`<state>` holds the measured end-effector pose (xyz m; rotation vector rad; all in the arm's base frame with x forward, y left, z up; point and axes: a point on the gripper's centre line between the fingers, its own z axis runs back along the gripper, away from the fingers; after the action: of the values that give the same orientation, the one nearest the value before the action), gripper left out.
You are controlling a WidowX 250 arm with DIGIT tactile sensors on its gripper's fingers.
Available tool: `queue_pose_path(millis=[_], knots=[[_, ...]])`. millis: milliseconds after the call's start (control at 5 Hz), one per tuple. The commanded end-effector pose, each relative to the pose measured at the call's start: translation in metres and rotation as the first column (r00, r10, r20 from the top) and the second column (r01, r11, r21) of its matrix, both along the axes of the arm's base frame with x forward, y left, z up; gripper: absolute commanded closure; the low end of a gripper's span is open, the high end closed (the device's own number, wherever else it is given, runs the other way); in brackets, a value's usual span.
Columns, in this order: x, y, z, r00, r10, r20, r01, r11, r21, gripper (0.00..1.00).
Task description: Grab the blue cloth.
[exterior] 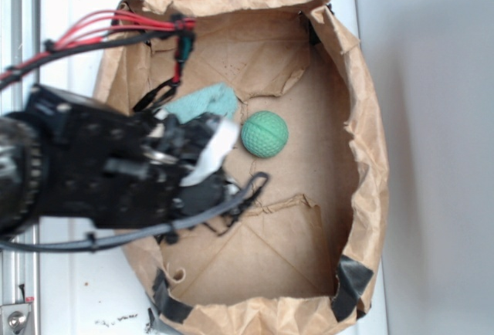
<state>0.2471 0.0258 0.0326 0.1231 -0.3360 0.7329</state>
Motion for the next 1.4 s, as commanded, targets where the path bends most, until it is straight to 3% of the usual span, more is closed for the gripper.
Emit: queue_pose_path(millis=[0,600,800,1200], knots=[[-0.012,0.014,0.021,0.997,0.032,0.068,-0.031,0.999,-0.01,1.0],[-0.009,-0.004,0.07,0.994,-0.051,0.092,0.05,0.999,0.009,1.0],[-0.002,-0.02,0.096,0.986,-0.108,0.13,0.103,0.994,0.042,1.0],[0.006,-0.035,0.125,0.977,-0.102,0.188,0.096,0.995,0.04,1.0]])
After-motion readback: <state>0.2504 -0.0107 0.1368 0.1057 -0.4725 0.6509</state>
